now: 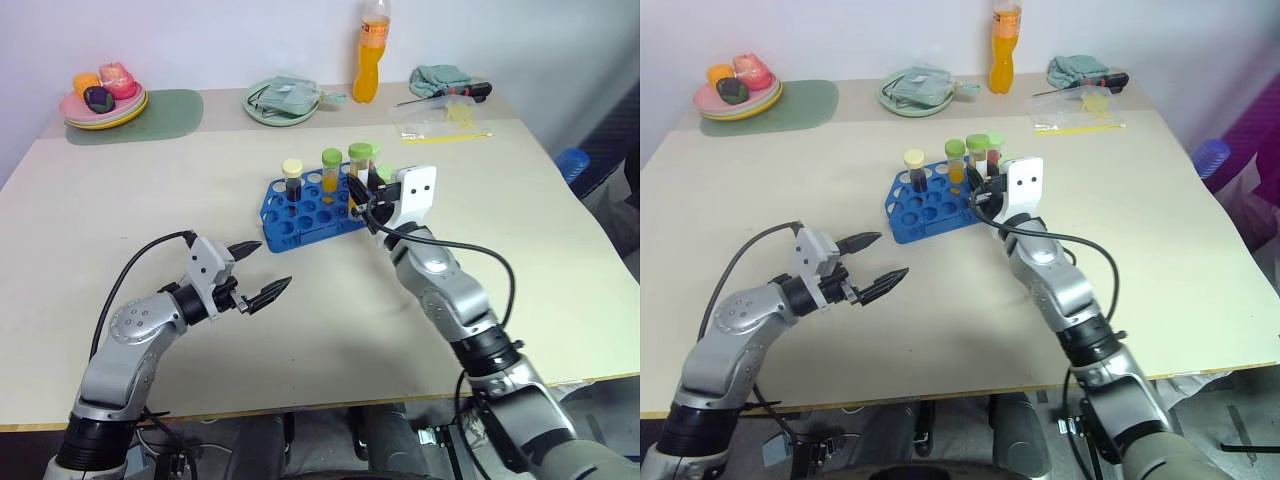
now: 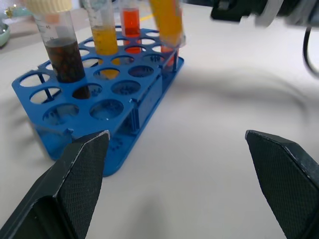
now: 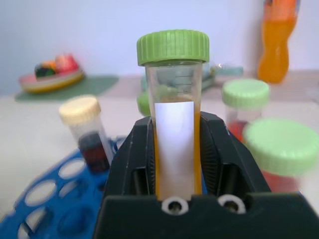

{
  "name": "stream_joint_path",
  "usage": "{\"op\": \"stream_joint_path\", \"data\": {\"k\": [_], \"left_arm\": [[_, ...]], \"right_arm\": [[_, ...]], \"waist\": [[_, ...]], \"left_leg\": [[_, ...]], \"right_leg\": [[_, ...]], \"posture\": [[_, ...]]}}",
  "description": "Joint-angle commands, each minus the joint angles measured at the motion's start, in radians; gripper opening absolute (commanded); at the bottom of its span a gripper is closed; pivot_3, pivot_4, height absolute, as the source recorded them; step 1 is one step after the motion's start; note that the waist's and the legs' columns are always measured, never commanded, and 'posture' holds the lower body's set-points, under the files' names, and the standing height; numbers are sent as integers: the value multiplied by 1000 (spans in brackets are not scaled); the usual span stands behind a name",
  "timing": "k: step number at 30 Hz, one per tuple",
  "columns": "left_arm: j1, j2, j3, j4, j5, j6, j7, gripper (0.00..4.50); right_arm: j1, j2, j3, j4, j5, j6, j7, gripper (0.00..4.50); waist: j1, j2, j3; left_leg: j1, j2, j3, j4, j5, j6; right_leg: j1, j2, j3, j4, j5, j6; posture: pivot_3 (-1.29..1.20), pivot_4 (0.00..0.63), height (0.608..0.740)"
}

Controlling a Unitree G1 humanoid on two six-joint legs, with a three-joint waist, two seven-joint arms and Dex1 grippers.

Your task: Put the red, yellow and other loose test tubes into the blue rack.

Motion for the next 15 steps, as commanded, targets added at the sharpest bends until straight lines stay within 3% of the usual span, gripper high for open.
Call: {"op": "stream_joint_path", "data": {"k": [1,15], "left_arm": [[-22,-5,-13,-72,-22,32,20,4500],[-16,16,7,-140,-65,108,47,4500]], "right_arm": [[-24,56,-44,53,-96,-122,45,750],[-22,171,-130,239,-262,-266,127,750]], "waist": [[3,0,0],[1,0,0]], "left_leg": [[0,0,0,0,0,0],[1,-1,-1,0,1,-2]], "right_leg": [[0,-1,0,0,0,0],[0,-2,0,2,0,-1]], "posture": [[0,150,740],[0,150,740]]}}
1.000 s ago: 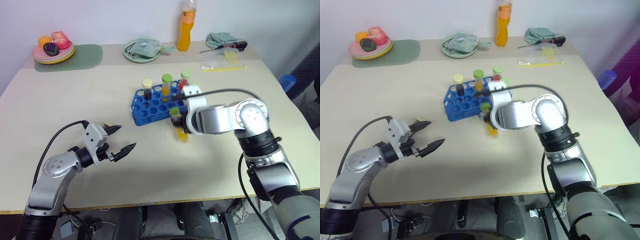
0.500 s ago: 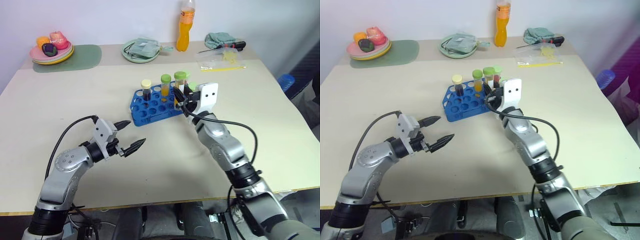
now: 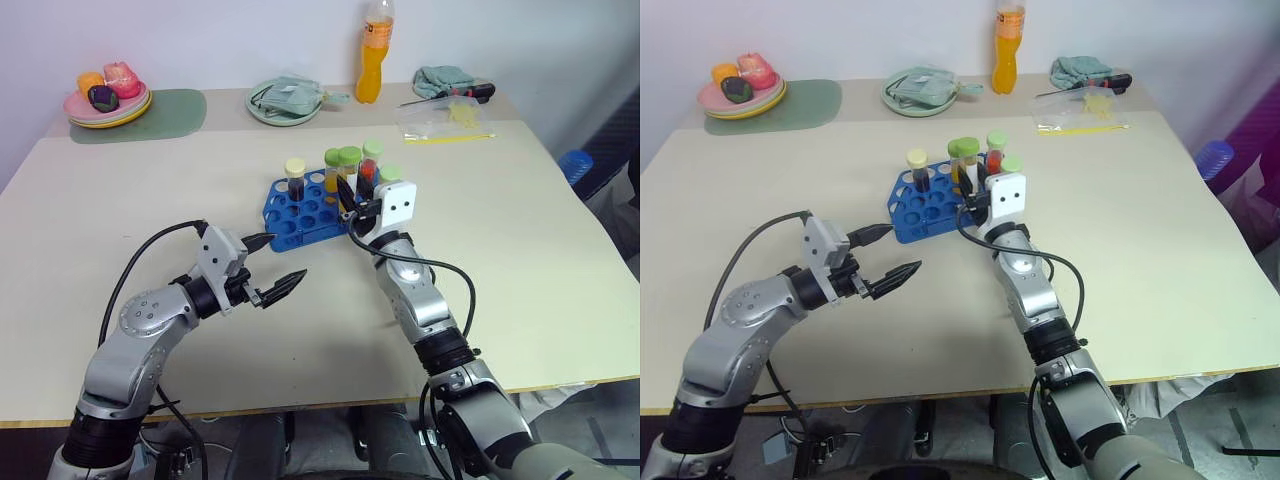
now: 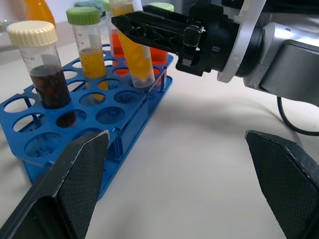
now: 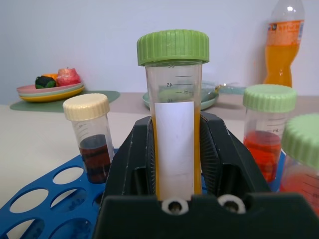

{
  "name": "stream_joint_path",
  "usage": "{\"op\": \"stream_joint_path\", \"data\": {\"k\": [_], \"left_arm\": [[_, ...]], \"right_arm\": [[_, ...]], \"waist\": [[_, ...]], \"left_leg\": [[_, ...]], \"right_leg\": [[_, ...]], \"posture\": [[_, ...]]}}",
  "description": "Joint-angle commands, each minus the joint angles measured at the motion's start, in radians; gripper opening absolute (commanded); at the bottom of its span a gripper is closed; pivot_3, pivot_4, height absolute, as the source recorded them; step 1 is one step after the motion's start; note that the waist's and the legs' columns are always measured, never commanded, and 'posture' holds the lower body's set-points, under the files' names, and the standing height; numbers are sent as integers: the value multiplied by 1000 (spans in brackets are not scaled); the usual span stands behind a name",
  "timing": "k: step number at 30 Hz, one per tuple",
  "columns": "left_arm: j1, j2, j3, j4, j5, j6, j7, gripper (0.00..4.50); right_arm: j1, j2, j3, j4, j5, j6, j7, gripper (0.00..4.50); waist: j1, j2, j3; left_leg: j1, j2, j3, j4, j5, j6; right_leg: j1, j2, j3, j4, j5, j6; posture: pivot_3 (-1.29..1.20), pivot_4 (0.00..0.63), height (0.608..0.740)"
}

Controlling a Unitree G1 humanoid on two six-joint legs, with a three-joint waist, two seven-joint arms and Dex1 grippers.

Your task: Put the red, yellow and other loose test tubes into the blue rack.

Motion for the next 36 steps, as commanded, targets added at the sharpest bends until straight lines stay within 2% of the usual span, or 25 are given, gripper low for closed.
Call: {"op": "stream_joint_path", "data": {"k": [1,21,22,27,29,33,36], "left_arm": [[4,11,26,-34,-16,-5,-2,4500],[35,13,28,1,-6,-53,-18,4500],[39,13,29,1,-6,-54,-19,4500],[43,37,98,-11,-22,-13,18,4500],[23,57,166,-30,-84,53,42,4500],[-36,180,283,-27,-186,286,85,4500],[-87,314,281,-33,-175,416,91,4500]], "right_arm": [[-25,24,-35,30,-30,-49,12,750],[-41,73,-100,182,-72,-172,98,750],[-36,75,-102,173,-66,-170,112,1791],[-20,58,-118,39,-88,-137,101,4246],[5,34,-113,-71,-60,-80,144,4246],[83,-75,-71,-335,24,99,313,4246],[130,-179,-55,-475,75,209,428,4246]], "waist": [[0,0,0],[0,0,0],[0,0,0],[-2,1,0],[0,1,0],[4,1,0],[2,0,0]], "left_leg": [[0,0,0,0,0,0],[2,-1,0,0,1,-2],[3,-1,0,0,1,-2],[3,-1,-1,0,1,-2],[3,0,-1,0,1,-2],[3,-1,-2,0,1,-2],[3,-1,-3,0,1,-2]], "right_leg": [[0,0,0,0,0,0],[0,0,0,5,0,0],[0,0,0,5,0,0],[0,0,0,5,0,0],[0,0,0,6,0,0],[0,0,0,6,0,0],[1,0,-1,6,0,0]], "posture": [[0,150,740],[0,150,740],[0,150,740],[0,150,740],[0,150,740],[0,150,740],[0,150,740]]}}
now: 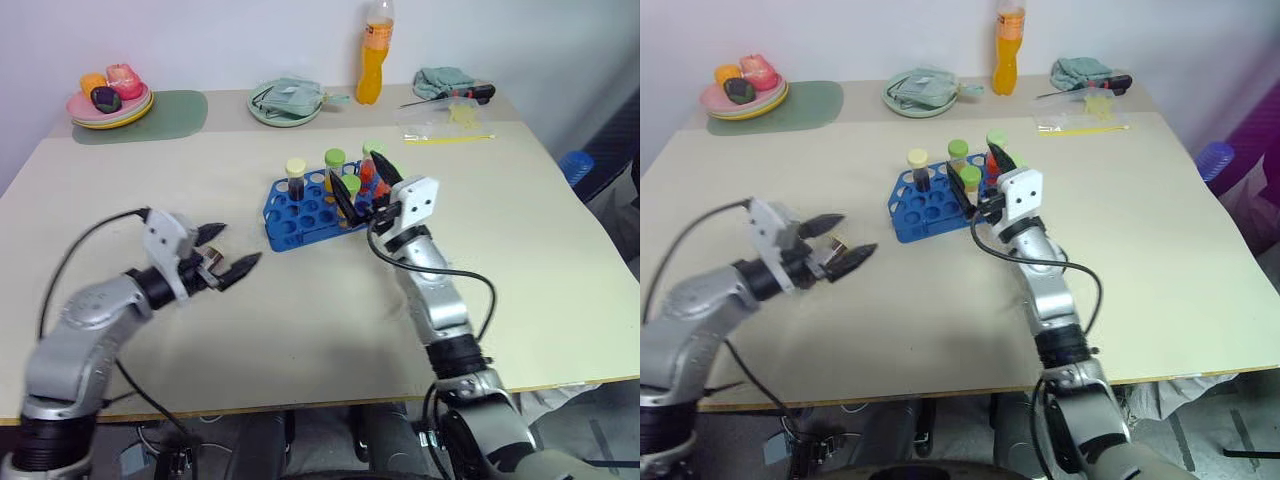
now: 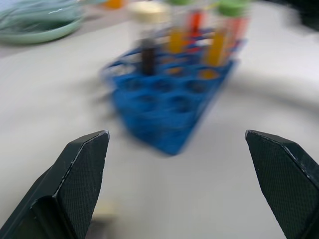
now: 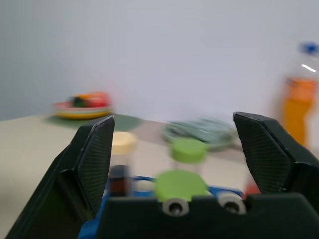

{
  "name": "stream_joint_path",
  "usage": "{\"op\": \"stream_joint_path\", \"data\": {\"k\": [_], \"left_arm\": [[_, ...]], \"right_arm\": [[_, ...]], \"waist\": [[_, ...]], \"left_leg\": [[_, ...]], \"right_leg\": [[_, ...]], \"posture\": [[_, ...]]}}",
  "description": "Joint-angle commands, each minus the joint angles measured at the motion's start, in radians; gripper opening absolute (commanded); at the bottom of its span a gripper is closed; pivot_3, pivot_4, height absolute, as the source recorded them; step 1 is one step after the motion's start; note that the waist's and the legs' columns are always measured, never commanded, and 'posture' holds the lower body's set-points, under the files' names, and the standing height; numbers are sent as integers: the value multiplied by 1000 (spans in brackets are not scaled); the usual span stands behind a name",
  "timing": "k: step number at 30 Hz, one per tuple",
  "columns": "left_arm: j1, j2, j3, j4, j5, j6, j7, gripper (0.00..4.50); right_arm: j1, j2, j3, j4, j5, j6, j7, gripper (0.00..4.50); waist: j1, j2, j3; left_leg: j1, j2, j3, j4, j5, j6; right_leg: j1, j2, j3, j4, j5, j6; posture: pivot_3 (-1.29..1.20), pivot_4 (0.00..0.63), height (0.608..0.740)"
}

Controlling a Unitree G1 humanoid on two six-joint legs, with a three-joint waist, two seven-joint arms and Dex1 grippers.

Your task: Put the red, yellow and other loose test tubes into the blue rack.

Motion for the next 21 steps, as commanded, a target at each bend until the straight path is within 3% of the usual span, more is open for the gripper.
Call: {"op": "stream_joint_path", "data": {"k": [1,4,6,8,11,14,21], "left_arm": [[-56,132,-9,-36,17,136,18,4500],[-180,238,-114,11,14,398,60,4500],[-314,308,-247,75,7,599,38,4500],[-452,312,-348,162,32,719,44,4500],[-595,317,-507,255,55,759,-6,4500],[-720,260,-636,402,105,761,-25,4500],[-834,241,-844,553,210,685,-126,4500]], "right_arm": [[32,-88,17,-169,77,116,130,4246],[51,-162,12,-247,124,200,205,4246],[63,-211,17,-296,149,247,258,4246],[81,-269,32,-352,182,302,328,4246],[103,-333,60,-408,199,338,406,4246],[109,-348,66,-431,211,364,429,4246],[127,-336,79,-466,202,385,419,4246]], "waist": [[-2,0,0],[0,0,0],[1,-1,1],[0,-1,1],[-1,-2,1],[-1,-2,1],[-1,-2,1]], "left_leg": [[0,0,0,0,0,0],[1,0,0,0,0,0],[1,0,0,0,0,0],[1,-1,0,0,0,0],[1,-2,0,0,0,0],[0,-2,0,0,0,0],[0,-2,0,1,0,0]], "right_leg": [[0,0,0,0,0,0],[1,1,0,0,-1,0],[1,1,0,0,-1,1],[1,2,0,1,-1,1],[1,3,0,0,-1,2],[1,4,1,1,-2,2],[0,5,2,1,-2,2]], "posture": [[0,150,740],[0,150,740],[0,150,740],[0,150,740],[0,150,740],[0,150,740],[0,150,740]]}}
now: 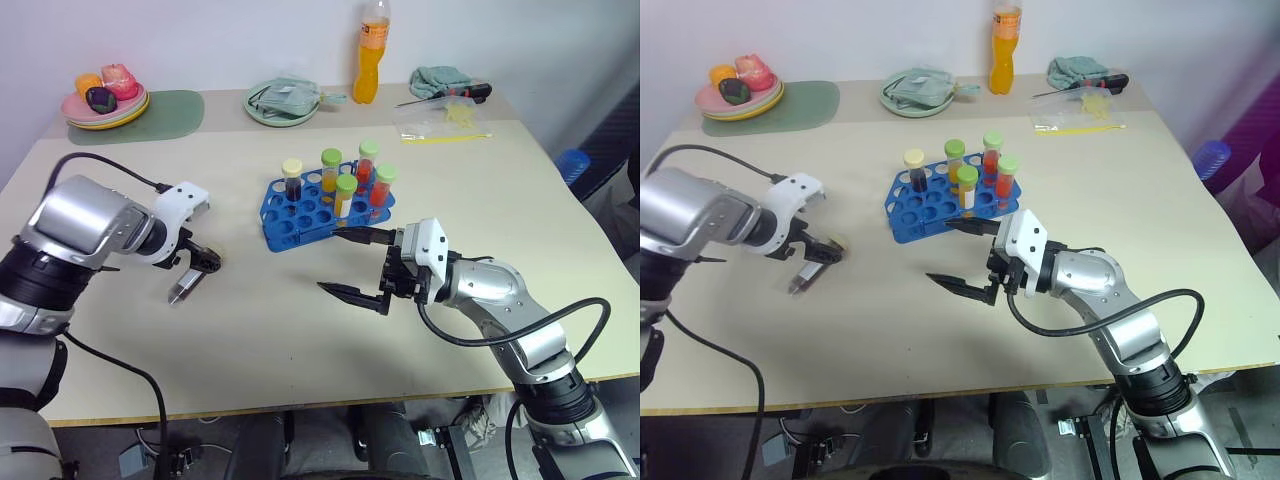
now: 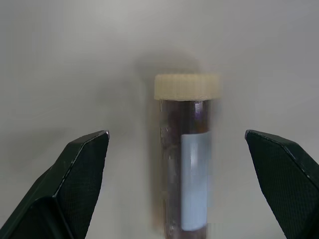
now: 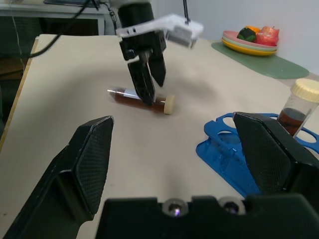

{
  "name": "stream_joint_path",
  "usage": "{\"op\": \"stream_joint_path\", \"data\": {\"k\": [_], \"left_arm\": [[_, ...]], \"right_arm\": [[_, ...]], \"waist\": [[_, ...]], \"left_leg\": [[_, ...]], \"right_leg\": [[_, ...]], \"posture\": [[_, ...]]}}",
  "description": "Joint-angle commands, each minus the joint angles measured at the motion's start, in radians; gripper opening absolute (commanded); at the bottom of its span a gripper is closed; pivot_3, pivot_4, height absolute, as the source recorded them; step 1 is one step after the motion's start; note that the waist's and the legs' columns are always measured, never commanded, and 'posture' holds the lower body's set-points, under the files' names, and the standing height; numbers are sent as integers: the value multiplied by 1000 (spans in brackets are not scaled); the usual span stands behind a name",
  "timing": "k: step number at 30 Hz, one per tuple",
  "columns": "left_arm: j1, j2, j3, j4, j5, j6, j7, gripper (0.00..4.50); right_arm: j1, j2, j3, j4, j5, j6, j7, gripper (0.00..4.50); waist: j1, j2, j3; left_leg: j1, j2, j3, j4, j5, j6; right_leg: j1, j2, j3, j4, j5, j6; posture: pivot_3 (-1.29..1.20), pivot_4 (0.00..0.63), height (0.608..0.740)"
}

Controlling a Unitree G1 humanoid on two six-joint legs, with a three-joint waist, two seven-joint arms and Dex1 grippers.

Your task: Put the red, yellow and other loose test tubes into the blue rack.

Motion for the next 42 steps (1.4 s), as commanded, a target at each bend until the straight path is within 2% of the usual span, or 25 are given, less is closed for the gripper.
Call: {"op": "stream_joint_path", "data": {"k": [1,5,7,9,12,14,17,19,21,23,25,27,30,31,34,38,42], "left_arm": [[-56,7,-54,50,53,-31,-59,4500],[-85,-15,-77,110,78,-36,-102,4500],[-91,-24,-80,123,87,-36,-118,3981],[-91,-27,-83,127,97,-35,-128,3121],[-87,-26,-82,124,108,-32,-139,1492],[-82,-18,-79,113,110,-29,-152,739],[-70,24,-30,93,101,-37,-176,731],[-32,5,180,85,100,-125,-88,731],[64,-46,429,-41,99,-365,17,731],[159,-95,582,-190,78,-550,43,731],[255,-182,702,-345,26,-621,74,731],[321,-258,760,-451,-15,-657,99,731],[446,-456,701,-588,-19,-763,191,731],[488,-538,642,-594,39,-848,247,731],[555,-708,520,-535,184,-1030,376,731],[585,-821,374,-384,323,-1273,404,731],[578,-853,333,-275,390,-1387,421,731]], "right_arm": [[8,8,1,-65,9,8,-10,4246],[31,10,9,-83,-1,9,-17,4246],[38,10,12,-85,-7,5,-20,4315],[38,11,14,-83,-10,2,-22,4315],[33,16,18,-78,-15,-1,-23,4315],[28,20,21,-73,-18,-3,-21,4315],[26,20,21,-75,-23,-4,-19,4315],[36,16,11,-79,-21,1,-24,4315],[54,12,0,-83,-23,6,-35,4315],[69,16,-7,-86,-23,11,-51,4315],[88,35,-17,-77,-21,17,-84,4315],[99,50,-21,-65,-29,16,-111,4315],[117,88,-26,-9,-70,-13,-170,4315],[117,99,-32,16,-82,-26,-186,4315],[107,115,-50,67,-101,-52,-210,4315],[103,120,-78,121,-108,-75,-219,4315],[116,112,-92,124,-111,-82,-215,4315]], "waist": [[1,0,0],[5,-1,0],[4,-1,0],[3,-1,0],[3,-1,0],[2,-1,0],[2,-1,1],[2,-2,1],[3,-3,1],[7,-3,1],[11,-3,1],[11,-3,0],[16,-3,-1],[21,-4,-1],[30,-4,-1],[28,-4,-1],[25,-4,-1]], "left_leg": [[0,0,0,0,0,0],[0,0,0,1,0,0],[0,0,0,1,0,0],[-1,0,0,2,0,0],[-1,0,0,1,0,0],[-1,0,0,1,0,0],[-1,0,0,1,0,0],[0,0,0,1,0,0],[-1,3,-1,2,0,0],[-1,4,-1,2,0,0],[-2,1,-1,2,0,-1],[-2,-1,1,2,0,-1],[0,-3,1,3,0,-1],[1,-3,1,3,0,-1],[1,-4,0,4,1,-1],[1,-8,0,4,1,-1],[1,-8,0,3,1,-1]], "right_leg": [[0,0,0,0,0,0],[0,0,0,0,0,0],[0,0,0,0,0,0],[0,-1,0,0,0,0],[0,0,0,0,0,0],[0,0,0,0,0,0],[0,0,0,0,0,0],[0,0,0,0,0,0],[0,-1,0,1,0,0],[-1,-2,-1,1,0,0],[-1,-6,-1,0,0,0],[0,-9,-1,0,1,0],[2,-11,0,0,1,0],[4,-10,0,0,1,0],[4,-10,0,0,1,-1],[4,-9,0,0,1,0],[4,-9,0,0,1,0]], "posture": [[0,150,740],[0,150,740],[0,150,740],[0,150,740],[0,150,740],[0,150,740],[0,150,740],[0,150,740],[0,150,740],[0,150,740],[0,150,740],[0,150,740],[0,150,740],[0,150,740],[0,150,740],[0,150,740],[0,150,740]]}}
